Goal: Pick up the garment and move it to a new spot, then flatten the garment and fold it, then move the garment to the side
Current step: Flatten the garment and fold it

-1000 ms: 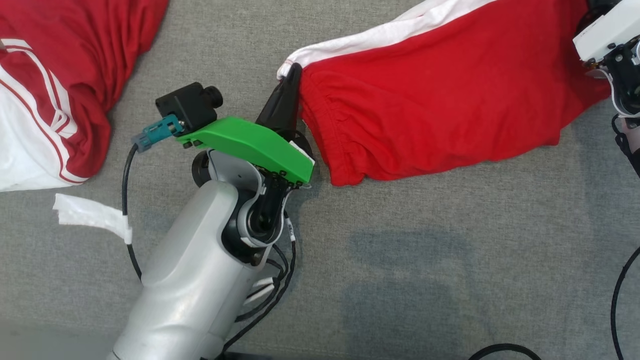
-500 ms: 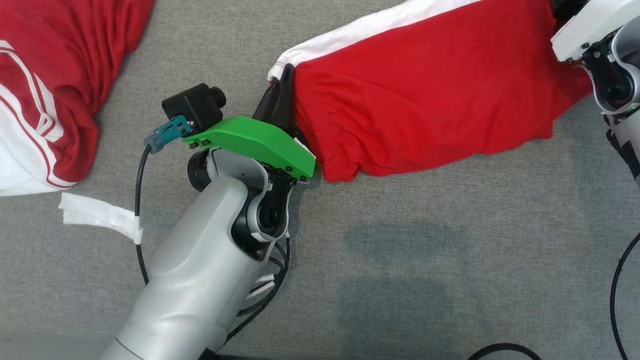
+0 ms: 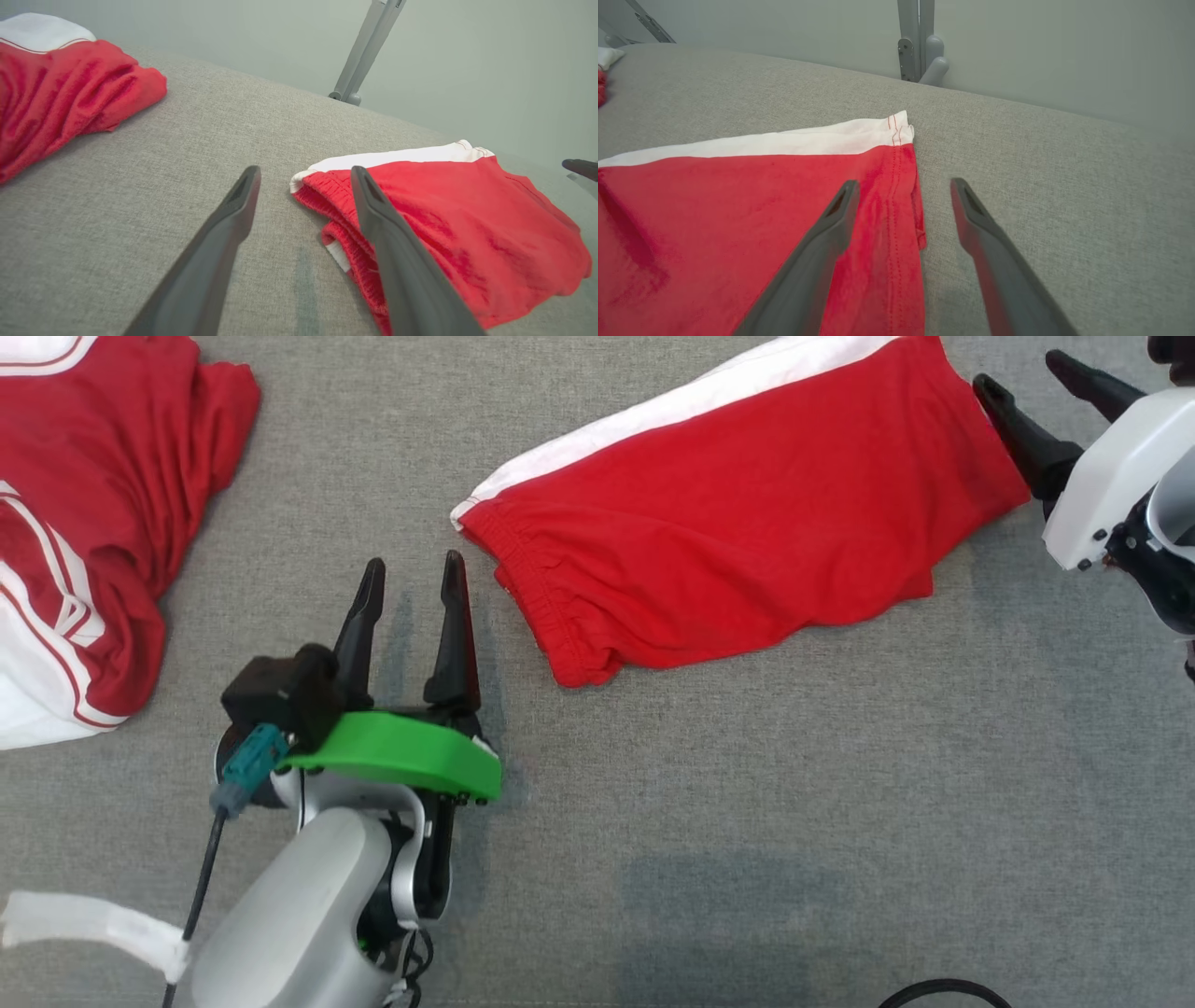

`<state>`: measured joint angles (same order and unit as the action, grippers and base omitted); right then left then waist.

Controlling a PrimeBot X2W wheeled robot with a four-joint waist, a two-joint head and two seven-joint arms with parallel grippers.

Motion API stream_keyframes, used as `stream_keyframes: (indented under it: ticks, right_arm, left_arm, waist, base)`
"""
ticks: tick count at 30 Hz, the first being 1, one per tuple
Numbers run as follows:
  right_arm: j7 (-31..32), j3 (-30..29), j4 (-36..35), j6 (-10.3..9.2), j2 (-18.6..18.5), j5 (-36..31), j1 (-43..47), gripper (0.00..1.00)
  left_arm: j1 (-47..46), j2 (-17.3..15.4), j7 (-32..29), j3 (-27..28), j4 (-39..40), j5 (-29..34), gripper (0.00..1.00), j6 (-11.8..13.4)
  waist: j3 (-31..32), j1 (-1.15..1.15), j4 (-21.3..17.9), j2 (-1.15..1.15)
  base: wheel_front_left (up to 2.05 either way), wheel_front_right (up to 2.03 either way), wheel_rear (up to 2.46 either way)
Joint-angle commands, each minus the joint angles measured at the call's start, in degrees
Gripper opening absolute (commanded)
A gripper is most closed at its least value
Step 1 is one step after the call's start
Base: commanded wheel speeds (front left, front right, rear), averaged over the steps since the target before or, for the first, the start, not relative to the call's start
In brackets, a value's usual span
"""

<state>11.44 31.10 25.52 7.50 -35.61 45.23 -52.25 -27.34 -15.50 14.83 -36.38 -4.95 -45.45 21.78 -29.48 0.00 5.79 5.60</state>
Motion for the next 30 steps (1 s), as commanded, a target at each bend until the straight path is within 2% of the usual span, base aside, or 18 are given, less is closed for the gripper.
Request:
stream_keyframes:
  ticks: [1,3,7,18,21,24,25,30]
  right_arm:
    - [0.4,-0.1,-0.1,-0.01,0.1,-0.3,1.1,1.0]
    - [1.7,-0.8,0.3,-0.02,0.0,-0.9,1.8,1.0]
    - [3.7,-1.5,1.6,-0.02,0.5,-2.4,2.1,1.0]
    - [4.9,-2.7,8.9,-0.02,0.0,-9.4,-1.2,1.0]
    - [6.8,-2.2,10.8,-0.02,0.4,-9.2,-0.7,1.0]
    - [9.8,-1.0,11.3,0.01,1.6,-6.4,1.1,1.0]
    - [10.7,-0.4,11.1,0.02,2.0,-5.1,1.7,0.0]
    - [11.3,-0.4,10.4,0.01,3.5,0.4,3.5,0.0]
  left_arm:
    - [1.1,-0.6,0.4,0.1,0.7,1.1,1.0,0.3]
    - [3.0,-1.2,0.4,0.7,2.6,4.0,1.0,1.0]
    - [5.9,-0.1,0.4,2.7,5.0,8.2,1.0,0.1]
    - [9.2,5.4,0.4,7.2,3.5,13.5,1.0,-5.6]
    - [10.1,6.6,0.4,8.3,2.5,14.9,1.0,-7.2]
    - [10.8,7.6,0.4,9.6,1.4,15.8,1.0,-8.3]
    - [10.9,8.0,0.4,9.9,1.1,16.0,1.0,-8.7]
    - [12.7,8.6,0.4,12.3,-0.7,17.1,1.0,-10.6]
  waist:
    - [-0.3,0.0,0.5,-0.01]
    - [-0.7,0.0,1.4,-0.01]
    - [-1.9,0.0,3.3,-0.01]
    - [-2.1,0.0,7.0,-0.01]
    - [-1.6,0.0,7.4,-0.01]
    - [-1.1,0.0,7.5,-0.01]
    - [-0.8,0.0,7.5,-0.01]
    - [1.6,0.0,5.3,-0.01]
  base:
    - [0.0,0.0,0.0]
    - [0.0,0.0,0.0]
    - [0.0,0.0,0.0]
    - [0.0,0.0,0.0]
    - [0.0,0.0,0.0]
    - [0.0,0.0,0.0]
    - [0.0,0.0,0.0]
    - [0.0,0.0,0.0]
